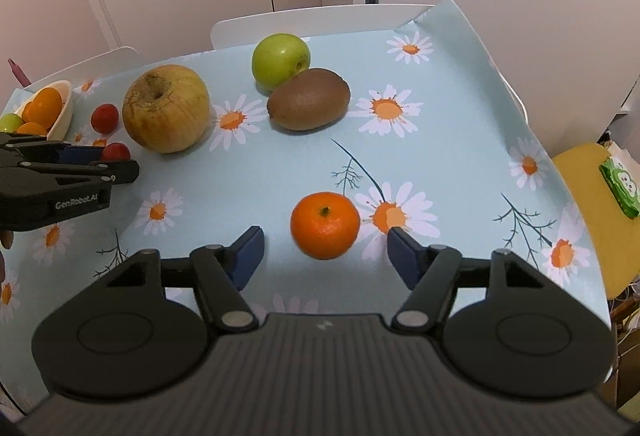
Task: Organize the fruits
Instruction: 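Grasp the red cherry tomato with the left tool while the right tool grasps the tangerine, then carry the tomato and the tangerine over the bowl with both tools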
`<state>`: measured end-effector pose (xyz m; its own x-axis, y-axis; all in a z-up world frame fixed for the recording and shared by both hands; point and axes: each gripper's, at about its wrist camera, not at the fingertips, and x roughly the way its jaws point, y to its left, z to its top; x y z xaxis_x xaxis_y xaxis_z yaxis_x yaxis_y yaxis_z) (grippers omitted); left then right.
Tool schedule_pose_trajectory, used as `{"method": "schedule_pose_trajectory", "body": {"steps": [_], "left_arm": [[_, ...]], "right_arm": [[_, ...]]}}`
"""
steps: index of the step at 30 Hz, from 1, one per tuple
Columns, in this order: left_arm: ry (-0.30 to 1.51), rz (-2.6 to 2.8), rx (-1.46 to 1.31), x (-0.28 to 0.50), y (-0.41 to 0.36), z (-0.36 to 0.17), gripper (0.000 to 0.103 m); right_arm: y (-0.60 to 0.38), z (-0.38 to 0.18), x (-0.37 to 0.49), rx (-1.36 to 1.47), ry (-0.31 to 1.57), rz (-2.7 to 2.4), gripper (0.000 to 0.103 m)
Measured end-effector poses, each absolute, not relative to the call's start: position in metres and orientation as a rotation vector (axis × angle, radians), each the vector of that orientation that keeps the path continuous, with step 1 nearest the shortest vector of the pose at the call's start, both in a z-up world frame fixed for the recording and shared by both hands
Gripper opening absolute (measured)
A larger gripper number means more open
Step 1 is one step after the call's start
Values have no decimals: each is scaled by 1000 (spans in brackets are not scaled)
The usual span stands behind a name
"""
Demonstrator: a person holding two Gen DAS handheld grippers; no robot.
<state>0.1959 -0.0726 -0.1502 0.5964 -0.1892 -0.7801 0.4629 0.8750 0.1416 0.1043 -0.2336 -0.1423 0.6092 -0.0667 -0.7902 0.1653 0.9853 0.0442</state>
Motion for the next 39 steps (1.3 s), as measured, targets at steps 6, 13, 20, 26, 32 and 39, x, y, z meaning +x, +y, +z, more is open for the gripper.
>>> {"method": "schedule_pose_trajectory", "body": {"steps": [6, 13, 20, 26, 32, 39], "left_arm": [[857, -381, 347, 189, -69, -149, 37], [859, -360, 340, 181, -65, -149, 37], [854, -322, 327, 173, -58, -146, 37], [847, -287, 308, 162, -50, -140, 37], [837, -236, 267, 149, -42, -126, 37], [810, -152, 210, 129, -25, -103, 37]], "right_arm": [[-234, -142, 106, 111, 901, -127, 77], [-233, -144, 109, 99, 900, -109, 70], [-232, -145, 113, 75, 894, -95, 64], [-233, -142, 114, 65, 892, -62, 54], [-227, -129, 113, 38, 875, -2, 54], [-211, -105, 117, -5, 851, 98, 54]]}}
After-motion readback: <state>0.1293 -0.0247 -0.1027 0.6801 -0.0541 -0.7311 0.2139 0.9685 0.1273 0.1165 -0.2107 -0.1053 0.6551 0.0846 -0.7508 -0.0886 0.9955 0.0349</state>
